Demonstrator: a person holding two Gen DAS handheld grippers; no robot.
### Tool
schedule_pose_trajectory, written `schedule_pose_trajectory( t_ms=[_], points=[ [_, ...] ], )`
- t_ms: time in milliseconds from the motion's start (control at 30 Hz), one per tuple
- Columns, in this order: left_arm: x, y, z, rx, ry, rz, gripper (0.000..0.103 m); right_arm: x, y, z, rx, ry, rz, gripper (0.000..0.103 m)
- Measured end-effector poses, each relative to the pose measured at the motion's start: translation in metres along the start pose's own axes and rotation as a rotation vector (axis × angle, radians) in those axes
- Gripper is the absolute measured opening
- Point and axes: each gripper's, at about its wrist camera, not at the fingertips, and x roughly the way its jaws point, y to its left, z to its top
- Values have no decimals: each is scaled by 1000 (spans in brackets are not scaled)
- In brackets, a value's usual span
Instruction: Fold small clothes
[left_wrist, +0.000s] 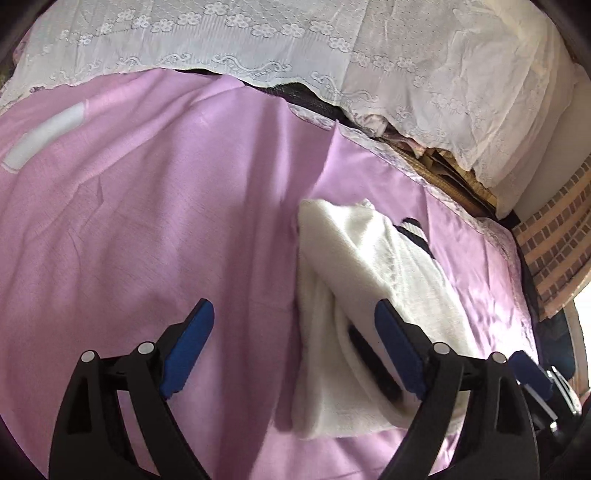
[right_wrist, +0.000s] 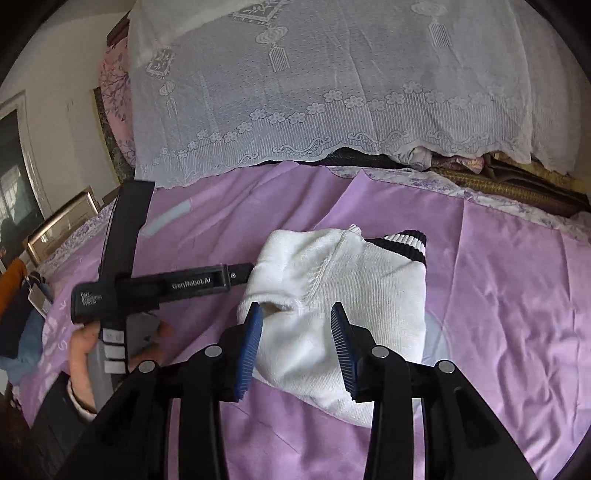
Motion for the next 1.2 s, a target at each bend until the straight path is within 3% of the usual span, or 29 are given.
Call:
schedule_pose_trajectory(
  t_ms=[67, 233, 433, 467, 500, 567, 600, 633, 700, 800, 900, 967, 1100, 1200],
  points=[
    [0, -11, -4, 24, 30, -26, 86, 2, 10, -13, -79, 6, -16, 41],
    [1, -26, -11, 58, 74, 15, 86, 21, 26, -25, -161, 24, 3, 43],
    [5, -25, -11, 26, 158, -76, 86, 40, 32, -29, -217, 13, -28, 50],
    [7, -27, -12, 32, 170, -74, 86, 44, 32, -30, -219, 15, -38, 46],
    [9, -27, -12, 34, 179, -73, 86, 47, 34, -31, -215, 23, -46, 18],
    [14, -27, -13, 22, 179, -92, 84, 51, 31, -28, -166, 25, -25, 13],
    [16, -26, -13, 13, 172, -105, 78, 52, 29, -25, -138, 19, -13, 11],
    [17, -25, -13, 8, 166, -134, 64, 51, 27, -21, -102, 12, 0, 11],
    [12, -24, -8, -4, 144, -194, 50, 49, 26, -9, -25, -10, 33, 10],
    [-10, -22, 0, 9, 41, -149, 50, 50, 34, 4, 37, -20, 89, 10],
    [-23, -10, 5, -17, -12, -108, 50, 64, 53, -4, 26, 8, 107, 10],
    [-23, -5, 5, -22, -14, -76, 51, 79, 61, -20, 3, 58, 97, 10],
    [-13, -12, 2, 4, 32, -89, 54, 95, 64, -33, -4, 132, 105, 11],
    [-12, -29, -4, 81, 23, -32, 67, 91, 58, -33, 36, 119, 119, 12]
  ],
)
